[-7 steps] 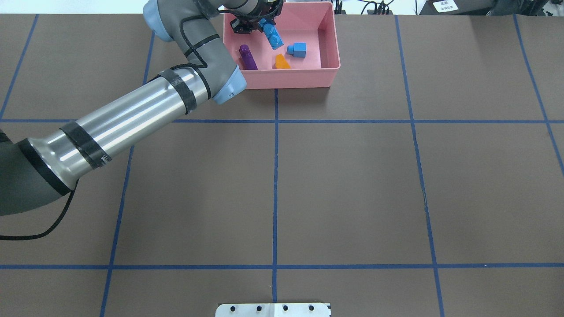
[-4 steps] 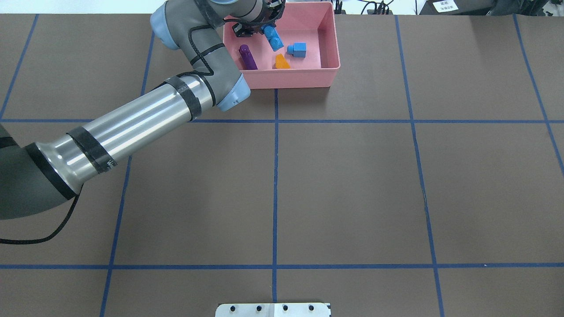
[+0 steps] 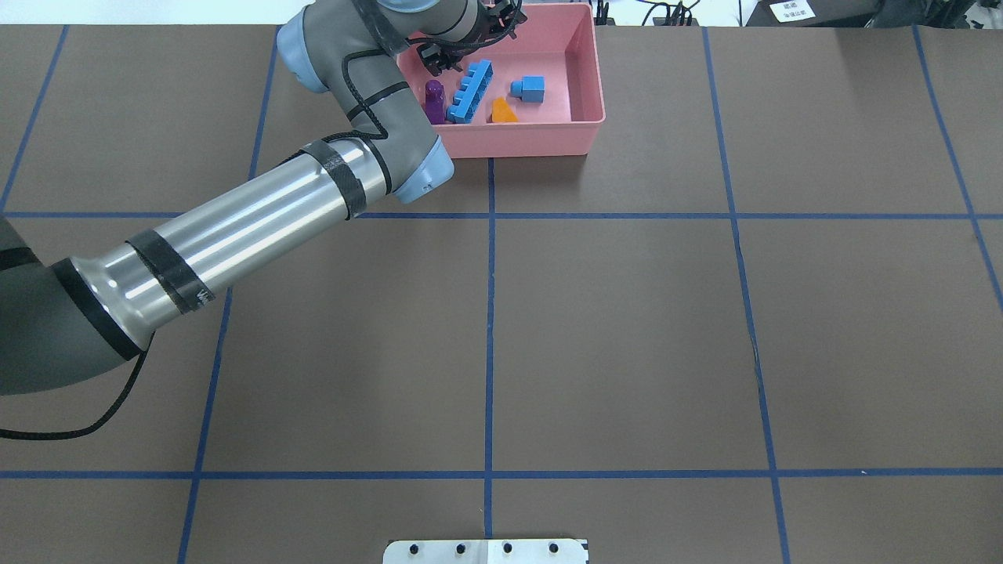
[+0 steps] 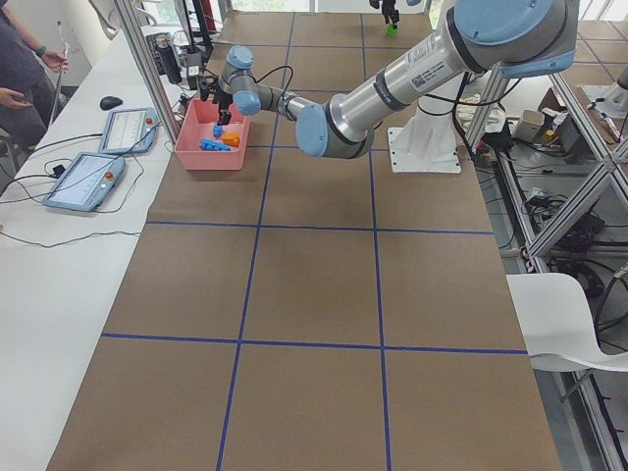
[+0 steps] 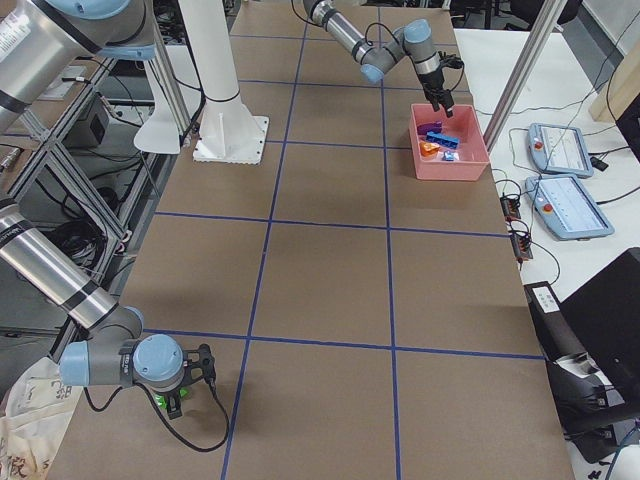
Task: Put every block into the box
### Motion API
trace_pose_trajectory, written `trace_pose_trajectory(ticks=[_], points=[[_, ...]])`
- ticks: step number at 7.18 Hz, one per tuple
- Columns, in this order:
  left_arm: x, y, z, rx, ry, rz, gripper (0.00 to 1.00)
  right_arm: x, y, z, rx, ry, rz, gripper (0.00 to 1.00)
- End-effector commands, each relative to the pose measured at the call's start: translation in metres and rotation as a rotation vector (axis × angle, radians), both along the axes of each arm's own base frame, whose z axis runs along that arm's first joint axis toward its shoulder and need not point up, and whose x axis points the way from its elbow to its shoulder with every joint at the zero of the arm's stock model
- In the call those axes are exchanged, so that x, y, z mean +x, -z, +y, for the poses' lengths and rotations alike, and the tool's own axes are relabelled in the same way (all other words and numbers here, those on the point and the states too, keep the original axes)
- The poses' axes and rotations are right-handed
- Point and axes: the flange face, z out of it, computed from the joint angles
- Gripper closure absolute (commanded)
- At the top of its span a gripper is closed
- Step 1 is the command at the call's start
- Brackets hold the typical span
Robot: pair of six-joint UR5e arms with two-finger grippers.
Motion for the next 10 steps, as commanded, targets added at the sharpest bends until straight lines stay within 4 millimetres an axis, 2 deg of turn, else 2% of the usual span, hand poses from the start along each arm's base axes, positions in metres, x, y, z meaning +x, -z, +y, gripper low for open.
trace_pose_trajectory(ticks=[1,3,6,8,10], points=[[0.004,0.002,0.004,0.006,-0.007,0.004,0.0,0.0,-0.001,-0.003,0.002,-0.004,0.011,1.0],[0.01,0.006,0.01,0.01,-0.016,0.011,0.0,0.002,0.004,-0.004,0.025,-0.005,0.034,1.0],[0.009,0.011,0.012,0.014,-0.019,0.019,0.0,0.002,0.038,-0.005,0.063,-0.027,-0.007,1.0],[0.008,0.007,0.012,0.01,-0.022,0.017,0.0,-0.001,0.058,-0.032,0.127,-0.036,0.018,1.0],[0.005,0.003,0.009,0.006,-0.019,0.015,0.0,0.009,0.098,-0.087,0.167,-0.141,0.078,1.0]])
